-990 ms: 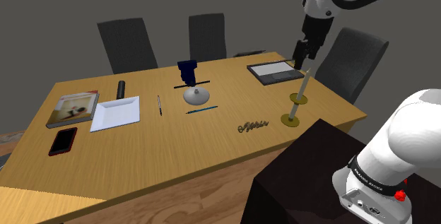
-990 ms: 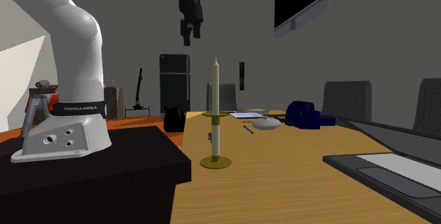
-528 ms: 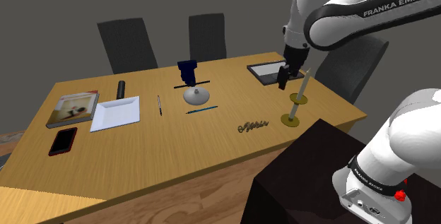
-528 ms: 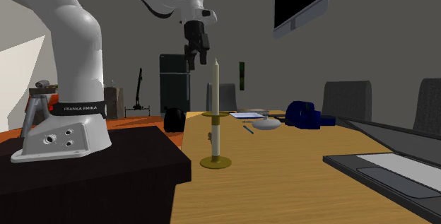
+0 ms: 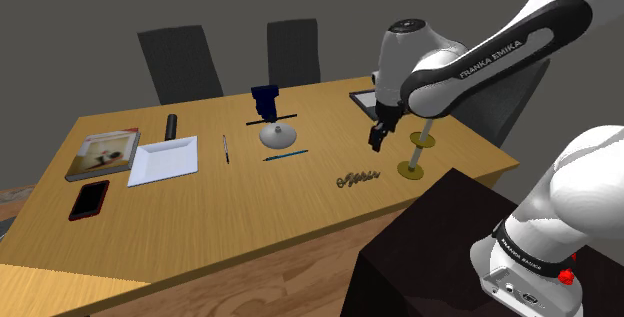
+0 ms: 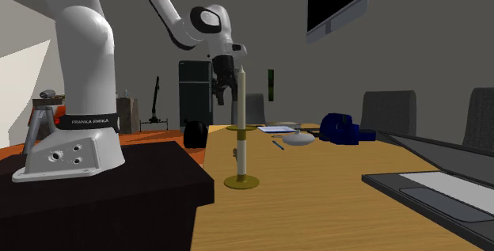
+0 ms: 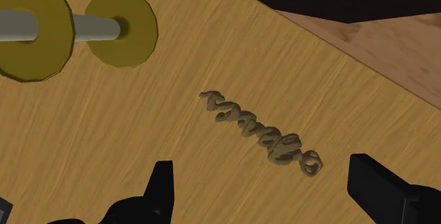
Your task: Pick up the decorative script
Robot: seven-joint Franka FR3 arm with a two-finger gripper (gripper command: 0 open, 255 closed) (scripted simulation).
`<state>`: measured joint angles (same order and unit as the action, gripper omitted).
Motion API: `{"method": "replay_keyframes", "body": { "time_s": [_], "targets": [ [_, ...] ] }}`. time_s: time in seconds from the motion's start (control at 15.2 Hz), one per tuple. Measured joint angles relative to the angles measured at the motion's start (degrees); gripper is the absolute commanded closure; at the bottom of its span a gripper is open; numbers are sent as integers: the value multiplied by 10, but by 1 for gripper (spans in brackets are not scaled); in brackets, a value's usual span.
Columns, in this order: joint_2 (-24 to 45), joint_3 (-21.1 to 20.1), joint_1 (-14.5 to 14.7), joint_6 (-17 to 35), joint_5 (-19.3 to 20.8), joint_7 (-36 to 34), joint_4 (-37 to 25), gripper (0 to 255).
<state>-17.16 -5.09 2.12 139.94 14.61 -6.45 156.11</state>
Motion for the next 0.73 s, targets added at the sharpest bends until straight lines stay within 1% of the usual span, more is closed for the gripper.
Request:
{"method": "replay_keyframes", "body": {
  "time_s": [0.2, 0.26, 0.4, 0.59, 0.73],
  "targets": [
    [78, -16, -12, 66, 50, -39, -10, 0],
    [108, -21, -18, 89, 75, -58, -15, 0],
    [159, -28, -22, 115, 123, -95, -36, 0],
    [240, -20, -20, 158, 220, -170, -64, 0],
    [297, -5, -6, 178, 285, -221, -94, 0]
  ]
}}
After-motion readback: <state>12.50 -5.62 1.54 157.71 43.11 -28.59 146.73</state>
